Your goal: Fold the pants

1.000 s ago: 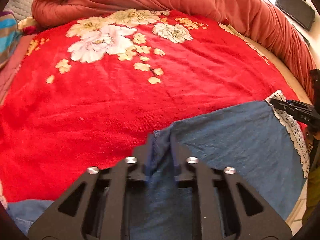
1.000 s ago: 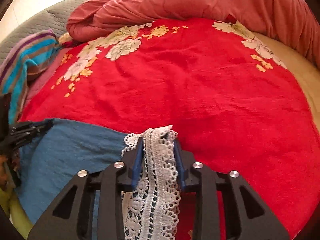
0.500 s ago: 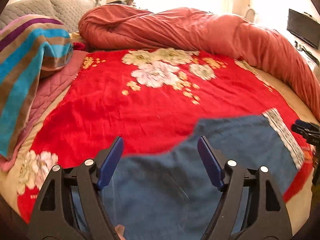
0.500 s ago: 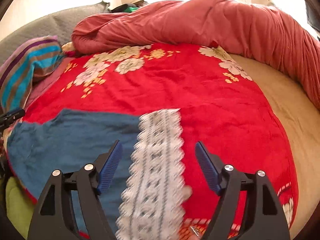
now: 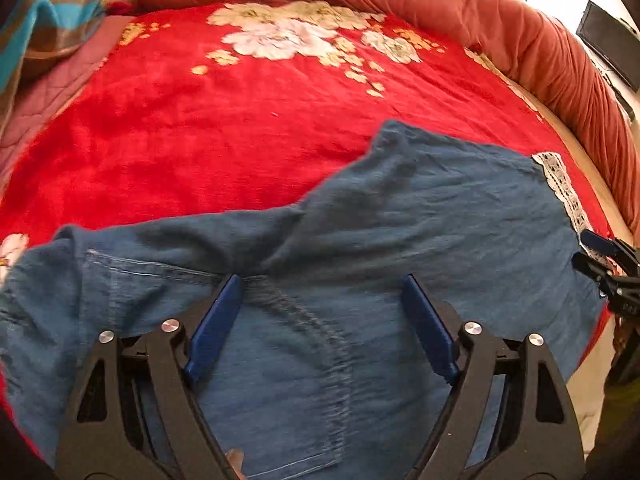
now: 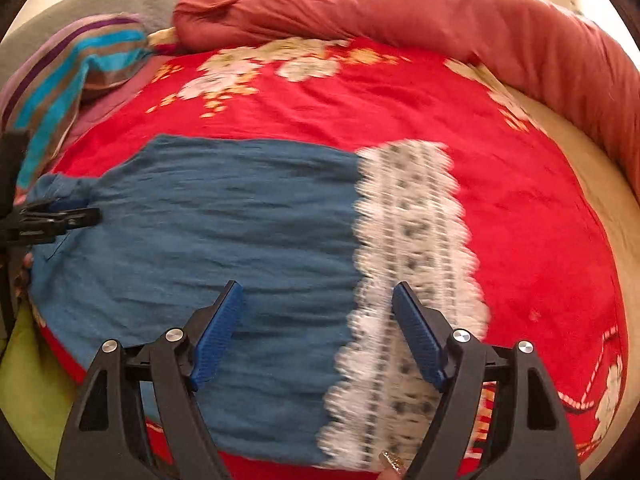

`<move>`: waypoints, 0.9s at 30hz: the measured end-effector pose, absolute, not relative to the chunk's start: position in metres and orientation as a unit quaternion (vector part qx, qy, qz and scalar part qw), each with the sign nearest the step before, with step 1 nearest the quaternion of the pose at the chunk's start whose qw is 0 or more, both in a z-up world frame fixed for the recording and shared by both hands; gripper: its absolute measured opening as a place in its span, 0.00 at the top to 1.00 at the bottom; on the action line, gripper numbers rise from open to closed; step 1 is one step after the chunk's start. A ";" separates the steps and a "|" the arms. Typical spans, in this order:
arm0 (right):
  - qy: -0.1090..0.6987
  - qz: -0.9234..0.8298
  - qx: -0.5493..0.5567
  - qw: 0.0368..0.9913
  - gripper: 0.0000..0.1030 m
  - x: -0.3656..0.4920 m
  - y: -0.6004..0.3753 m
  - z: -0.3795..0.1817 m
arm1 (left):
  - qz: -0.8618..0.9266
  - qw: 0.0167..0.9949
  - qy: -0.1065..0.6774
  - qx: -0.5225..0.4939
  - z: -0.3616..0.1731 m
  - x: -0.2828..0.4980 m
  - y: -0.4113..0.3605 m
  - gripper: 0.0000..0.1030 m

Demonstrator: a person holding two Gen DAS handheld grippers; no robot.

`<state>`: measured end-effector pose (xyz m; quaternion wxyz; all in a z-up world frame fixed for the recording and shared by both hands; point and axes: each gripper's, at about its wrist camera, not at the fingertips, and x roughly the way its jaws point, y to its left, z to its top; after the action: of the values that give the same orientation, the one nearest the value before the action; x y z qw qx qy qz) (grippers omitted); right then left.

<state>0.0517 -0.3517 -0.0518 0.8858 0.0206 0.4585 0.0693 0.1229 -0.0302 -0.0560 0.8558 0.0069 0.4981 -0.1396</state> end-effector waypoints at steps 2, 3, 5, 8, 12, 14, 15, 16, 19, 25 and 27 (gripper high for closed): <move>0.460 0.075 0.034 0.884 0.26 0.051 -0.355 -0.056 | -0.139 0.857 0.496 0.010 -0.059 0.122 -0.030 0.27; 0.462 0.072 0.027 0.884 0.26 0.052 -0.352 -0.057 | -0.139 0.858 0.494 0.013 -0.060 0.121 -0.031 0.27; 0.463 0.068 0.015 0.884 0.26 0.051 -0.348 -0.058 | -0.137 0.861 0.490 0.018 -0.057 0.121 -0.033 0.27; 0.450 0.079 0.029 0.889 0.26 0.046 -0.351 -0.047 | -0.123 0.874 0.470 0.027 -0.043 0.108 -0.034 0.26; 0.423 0.084 0.031 0.901 0.26 0.029 -0.355 -0.025 | -0.131 0.890 0.435 0.045 -0.017 0.086 -0.037 0.19; 0.420 0.088 0.026 0.903 0.26 0.023 -0.354 -0.020 | -0.132 0.892 0.427 0.059 -0.011 0.074 -0.042 0.18; 0.417 0.090 0.021 0.904 0.26 0.018 -0.352 -0.018 | -0.136 0.891 0.428 0.064 -0.009 0.067 -0.046 0.17; 0.417 0.092 0.019 0.904 0.26 0.016 -0.350 -0.017 | -0.140 0.887 0.435 0.067 -0.009 0.060 -0.050 0.17; 0.418 0.102 0.011 0.902 0.26 0.007 -0.341 -0.018 | -0.152 0.875 0.453 0.077 -0.017 0.048 -0.060 0.17; 0.423 0.122 -0.008 0.898 0.26 -0.004 -0.319 -0.027 | -0.130 0.857 0.488 0.102 -0.036 0.043 -0.061 0.13; 0.435 0.121 -0.012 0.892 0.26 -0.003 -0.315 -0.034 | -0.123 0.851 0.501 0.100 -0.044 0.044 -0.059 0.13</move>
<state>-0.0035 -0.3154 -0.0338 0.8922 -0.0120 0.4349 0.1213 0.0437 -0.0592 -0.0442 0.8506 0.1004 0.5013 -0.1228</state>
